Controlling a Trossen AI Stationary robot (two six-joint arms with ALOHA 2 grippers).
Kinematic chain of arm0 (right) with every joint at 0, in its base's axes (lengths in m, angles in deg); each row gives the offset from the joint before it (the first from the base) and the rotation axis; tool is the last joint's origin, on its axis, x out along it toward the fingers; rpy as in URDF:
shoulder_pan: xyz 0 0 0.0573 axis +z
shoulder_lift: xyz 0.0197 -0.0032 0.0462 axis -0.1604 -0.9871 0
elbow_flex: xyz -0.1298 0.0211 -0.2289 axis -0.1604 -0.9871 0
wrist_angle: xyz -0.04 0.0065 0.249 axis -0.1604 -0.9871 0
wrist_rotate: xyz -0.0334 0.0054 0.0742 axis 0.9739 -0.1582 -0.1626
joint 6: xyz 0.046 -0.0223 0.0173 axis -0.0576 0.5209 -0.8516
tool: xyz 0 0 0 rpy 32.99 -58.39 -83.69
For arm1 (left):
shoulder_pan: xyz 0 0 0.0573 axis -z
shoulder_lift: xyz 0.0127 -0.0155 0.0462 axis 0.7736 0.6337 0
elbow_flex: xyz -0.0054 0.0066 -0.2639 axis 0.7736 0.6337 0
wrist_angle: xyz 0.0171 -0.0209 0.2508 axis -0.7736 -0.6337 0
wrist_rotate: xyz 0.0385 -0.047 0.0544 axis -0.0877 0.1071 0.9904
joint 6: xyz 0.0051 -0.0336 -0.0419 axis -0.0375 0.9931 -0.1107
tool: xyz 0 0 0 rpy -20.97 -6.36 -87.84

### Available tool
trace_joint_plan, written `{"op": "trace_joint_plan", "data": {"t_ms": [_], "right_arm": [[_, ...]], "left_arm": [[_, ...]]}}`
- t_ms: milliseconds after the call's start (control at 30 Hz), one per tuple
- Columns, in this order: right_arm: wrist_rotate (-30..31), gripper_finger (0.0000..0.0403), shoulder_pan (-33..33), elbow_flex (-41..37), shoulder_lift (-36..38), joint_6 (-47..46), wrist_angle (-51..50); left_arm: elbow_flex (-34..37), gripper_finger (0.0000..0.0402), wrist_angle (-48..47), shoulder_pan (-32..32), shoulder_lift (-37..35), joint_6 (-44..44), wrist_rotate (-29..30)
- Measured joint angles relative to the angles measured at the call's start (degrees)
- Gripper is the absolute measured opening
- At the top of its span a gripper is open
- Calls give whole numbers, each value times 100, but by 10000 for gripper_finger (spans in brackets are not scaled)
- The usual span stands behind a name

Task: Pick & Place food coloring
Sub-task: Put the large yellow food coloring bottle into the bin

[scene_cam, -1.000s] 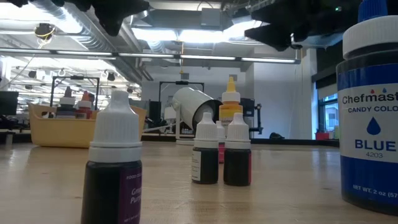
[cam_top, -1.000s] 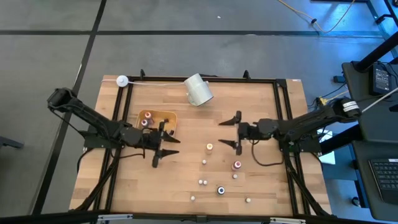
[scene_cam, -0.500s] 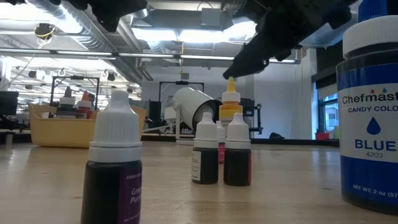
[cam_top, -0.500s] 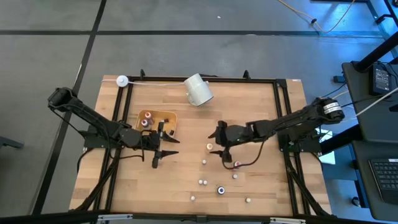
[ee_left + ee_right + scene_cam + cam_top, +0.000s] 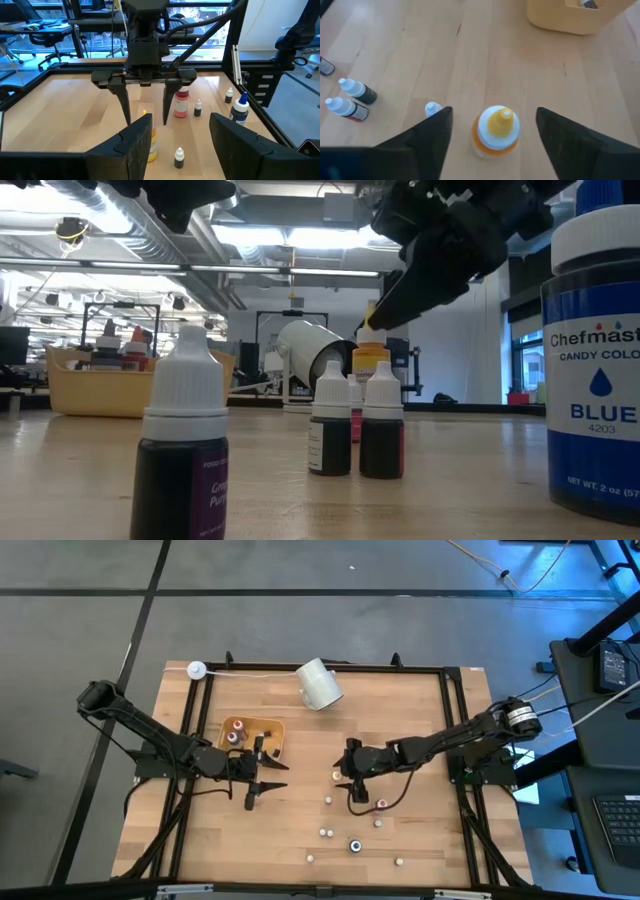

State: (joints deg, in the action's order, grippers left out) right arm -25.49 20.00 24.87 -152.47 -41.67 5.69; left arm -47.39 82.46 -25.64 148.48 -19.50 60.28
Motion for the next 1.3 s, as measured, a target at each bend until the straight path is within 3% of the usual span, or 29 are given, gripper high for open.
{"op": "trace_joint_plan", "data": {"t_ms": [200,667,833,967,1300], "right_arm": [[5,222,-93,0,-35,-2,-191],[10,114,-86,-2,-7,42,-144],[322,114,-84,23,47,168,-178],[455,114,-88,536,93,472,-257],[-76,114,-11,2166,-394,1742,-292]], "left_arm": [[0,190,-4,0,0,0,-3],[2,191,-85,0,0,0,2],[2,189,-85,0,-2,-4,5],[-27,192,-90,0,-51,-488,167],[-59,190,-83,0,-302,-407,256]]}}
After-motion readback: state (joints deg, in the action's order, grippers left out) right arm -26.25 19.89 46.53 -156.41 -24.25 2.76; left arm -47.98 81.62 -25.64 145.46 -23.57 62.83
